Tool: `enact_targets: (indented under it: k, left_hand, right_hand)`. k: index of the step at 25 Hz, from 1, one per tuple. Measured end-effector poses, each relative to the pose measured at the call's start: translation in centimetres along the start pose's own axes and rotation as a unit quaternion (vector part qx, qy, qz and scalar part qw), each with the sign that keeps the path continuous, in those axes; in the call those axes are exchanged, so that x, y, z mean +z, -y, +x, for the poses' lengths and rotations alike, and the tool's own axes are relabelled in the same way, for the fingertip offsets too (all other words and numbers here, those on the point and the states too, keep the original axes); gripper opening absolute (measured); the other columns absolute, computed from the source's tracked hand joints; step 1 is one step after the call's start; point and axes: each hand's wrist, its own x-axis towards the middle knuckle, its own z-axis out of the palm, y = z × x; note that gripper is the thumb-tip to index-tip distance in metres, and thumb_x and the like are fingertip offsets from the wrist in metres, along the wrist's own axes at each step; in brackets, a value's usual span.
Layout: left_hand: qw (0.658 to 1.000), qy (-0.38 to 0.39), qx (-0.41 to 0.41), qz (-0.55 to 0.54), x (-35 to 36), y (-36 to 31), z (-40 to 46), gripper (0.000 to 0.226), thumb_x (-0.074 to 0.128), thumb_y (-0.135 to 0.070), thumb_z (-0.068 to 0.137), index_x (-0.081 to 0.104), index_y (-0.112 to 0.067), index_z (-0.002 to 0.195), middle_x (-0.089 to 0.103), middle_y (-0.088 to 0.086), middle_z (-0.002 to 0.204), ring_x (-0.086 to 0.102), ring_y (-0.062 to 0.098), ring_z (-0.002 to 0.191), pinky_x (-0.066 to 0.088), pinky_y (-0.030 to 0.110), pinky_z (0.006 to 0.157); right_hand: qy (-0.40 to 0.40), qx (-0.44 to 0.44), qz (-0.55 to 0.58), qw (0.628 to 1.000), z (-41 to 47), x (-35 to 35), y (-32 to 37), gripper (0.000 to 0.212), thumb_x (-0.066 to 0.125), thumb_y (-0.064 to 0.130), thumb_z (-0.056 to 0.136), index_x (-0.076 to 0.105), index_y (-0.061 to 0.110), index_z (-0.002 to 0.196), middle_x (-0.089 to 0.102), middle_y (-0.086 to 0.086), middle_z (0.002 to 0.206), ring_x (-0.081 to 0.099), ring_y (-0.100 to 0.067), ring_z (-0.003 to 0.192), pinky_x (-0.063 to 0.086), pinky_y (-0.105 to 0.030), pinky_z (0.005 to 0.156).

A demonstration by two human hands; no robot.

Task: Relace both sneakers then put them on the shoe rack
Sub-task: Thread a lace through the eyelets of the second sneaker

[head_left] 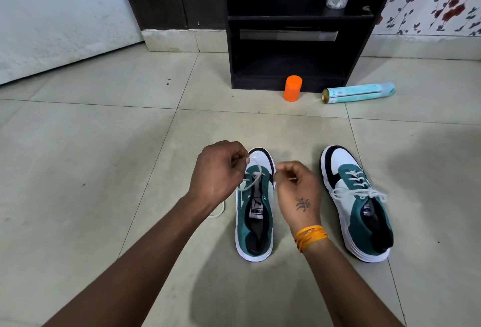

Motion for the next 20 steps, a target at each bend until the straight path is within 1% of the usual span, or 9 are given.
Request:
enact_targets:
  k: [1, 2, 4, 6, 8, 9, 12, 16, 20]
  left_hand:
    - [1.000, 0.003, 0.007, 0.000, 0.7, 0.1, -0.4, 0.008, 0.076, -0.017, 0.083, 0.075, -0.025, 0.081, 0.062, -0.012, 0.074, 0.059, 0.004, 0.066, 0.050, 0.029, 0.064]
    - [1.000, 0.007, 0.011, -0.009, 1.6, 0.1, -0.9, 0.007, 0.075, -0.018, 0.080, 0.076, -0.025, 0.080, 0.062, -0.009, 0.077, 0.060, 0.007, 0.069, 0.052, 0.031, 0.066]
    - [0.999, 0.017, 0.008, -0.026, 3.4, -0.5, -2.3, 0.007, 0.072, -0.020, 0.076, 0.077, -0.024, 0.079, 0.060, -0.004, 0.082, 0.061, 0.015, 0.078, 0.051, 0.032, 0.068]
    - [0.999, 0.020, 0.008, -0.023, 4.8, -0.8, -3.4, 0.010, 0.070, -0.020, 0.074, 0.078, -0.024, 0.079, 0.057, -0.003, 0.086, 0.058, 0.018, 0.089, 0.048, 0.031, 0.070]
    - [1.000, 0.026, 0.018, -0.003, 5.5, -0.2, -3.7, 0.011, 0.071, -0.020, 0.076, 0.078, -0.024, 0.082, 0.055, -0.003, 0.089, 0.056, 0.021, 0.094, 0.047, 0.032, 0.072]
    - [0.999, 0.024, 0.023, 0.005, 5.5, 0.4, -3.5, 0.011, 0.070, -0.019, 0.077, 0.079, -0.023, 0.084, 0.055, -0.002, 0.089, 0.056, 0.023, 0.093, 0.048, 0.034, 0.073]
    - [1.000, 0.008, 0.009, 0.024, 5.3, 1.5, -2.9, 0.011, 0.068, -0.022, 0.079, 0.078, -0.022, 0.083, 0.055, -0.001, 0.088, 0.056, 0.025, 0.091, 0.051, 0.039, 0.070]
    - [0.989, 0.005, 0.043, 0.141, 5.5, 1.0, -2.5, 0.012, 0.063, -0.024, 0.077, 0.070, -0.015, 0.073, 0.050, 0.002, 0.083, 0.050, 0.027, 0.081, 0.048, 0.041, 0.061]
    - [0.980, 0.007, 0.072, 0.184, 6.1, 0.8, -2.5, 0.007, 0.071, -0.020, 0.075, 0.067, -0.014, 0.074, 0.052, 0.004, 0.088, 0.052, 0.028, 0.083, 0.040, 0.033, 0.057]
  right_hand:
    - [0.026, 0.020, -0.028, 0.999, -0.8, -0.1, -0.8, 0.010, 0.069, 0.027, 0.079, 0.072, 0.026, 0.088, 0.073, 0.011, 0.089, 0.069, -0.012, 0.087, 0.056, -0.036, 0.087]
    - [0.063, 0.020, -0.067, 0.996, -1.6, 0.0, -1.4, 0.021, 0.069, 0.034, 0.073, 0.070, 0.029, 0.093, 0.070, 0.012, 0.097, 0.067, -0.012, 0.094, 0.055, -0.034, 0.089]
    - [0.109, -0.016, -0.154, 0.982, -2.7, 0.6, -2.7, 0.037, 0.069, 0.041, 0.069, 0.065, 0.033, 0.105, 0.061, 0.013, 0.108, 0.061, -0.013, 0.102, 0.053, -0.034, 0.087]
    - [0.094, -0.062, -0.193, 0.975, -3.2, 1.3, -3.7, 0.035, 0.069, 0.031, 0.076, 0.063, 0.029, 0.111, 0.056, 0.007, 0.109, 0.060, -0.020, 0.101, 0.052, -0.037, 0.080]
    - [0.057, -0.088, -0.204, 0.973, -3.5, 1.7, -4.2, 0.028, 0.064, 0.021, 0.084, 0.064, 0.022, 0.111, 0.056, 0.001, 0.108, 0.060, -0.026, 0.101, 0.052, -0.040, 0.078]
    - [0.042, -0.096, -0.206, 0.973, -3.7, 1.9, -4.4, 0.027, 0.062, 0.018, 0.086, 0.064, 0.020, 0.112, 0.057, -0.001, 0.109, 0.060, -0.028, 0.102, 0.052, -0.042, 0.079]
    - [0.026, -0.095, -0.195, 0.976, -3.9, 2.1, -4.7, 0.035, 0.062, 0.010, 0.087, 0.065, 0.017, 0.121, 0.059, -0.004, 0.116, 0.059, -0.030, 0.109, 0.051, -0.040, 0.088]
    - [0.017, -0.101, -0.187, 0.977, -4.0, 2.2, -4.9, 0.037, 0.059, 0.012, 0.089, 0.065, 0.015, 0.125, 0.060, -0.005, 0.119, 0.059, -0.031, 0.110, 0.051, -0.040, 0.092]
    - [0.008, -0.099, -0.174, 0.980, -4.1, 2.3, -4.9, 0.039, 0.050, 0.020, 0.090, 0.066, 0.016, 0.125, 0.060, -0.003, 0.119, 0.059, -0.029, 0.109, 0.052, -0.041, 0.092]
